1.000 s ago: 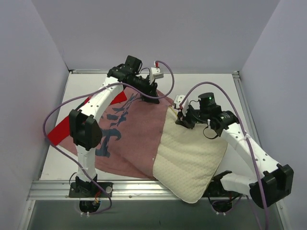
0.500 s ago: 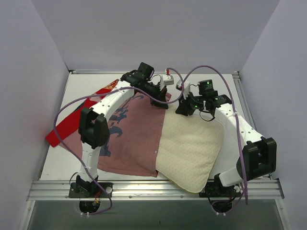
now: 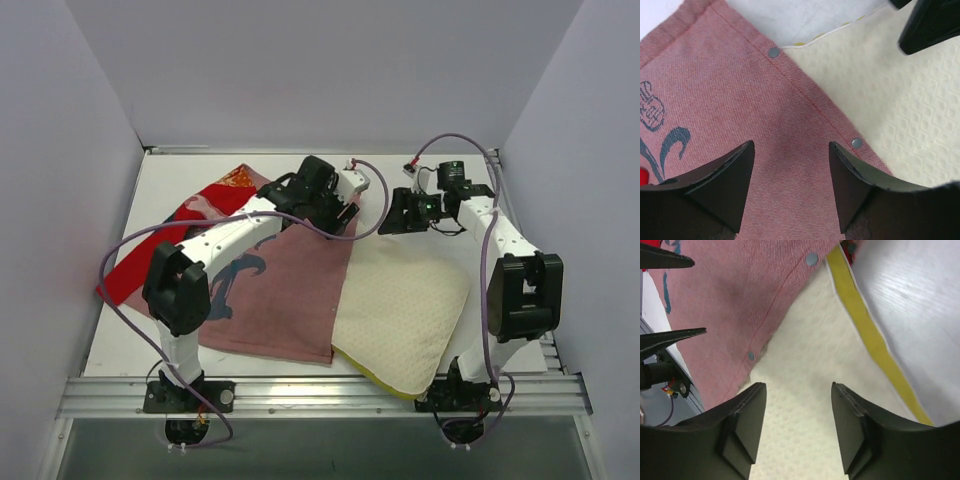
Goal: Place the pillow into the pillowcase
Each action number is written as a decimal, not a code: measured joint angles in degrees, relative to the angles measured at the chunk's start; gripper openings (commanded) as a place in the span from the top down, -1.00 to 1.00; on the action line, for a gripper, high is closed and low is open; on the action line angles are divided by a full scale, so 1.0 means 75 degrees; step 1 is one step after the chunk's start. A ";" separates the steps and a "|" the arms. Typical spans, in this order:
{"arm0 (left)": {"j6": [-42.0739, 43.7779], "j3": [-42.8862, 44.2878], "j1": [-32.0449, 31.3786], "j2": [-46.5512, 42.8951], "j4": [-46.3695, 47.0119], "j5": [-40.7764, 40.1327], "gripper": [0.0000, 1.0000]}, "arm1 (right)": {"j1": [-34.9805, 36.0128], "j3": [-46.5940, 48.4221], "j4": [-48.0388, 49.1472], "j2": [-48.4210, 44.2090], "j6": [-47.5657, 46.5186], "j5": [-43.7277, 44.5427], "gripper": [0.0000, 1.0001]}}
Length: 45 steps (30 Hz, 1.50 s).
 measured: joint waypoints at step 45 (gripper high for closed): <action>-0.1871 0.2430 -0.0772 0.2241 0.0356 0.2192 -0.47 | -0.1259 0.0574 -0.2314 0.1093 -0.1139 -0.0510 1.00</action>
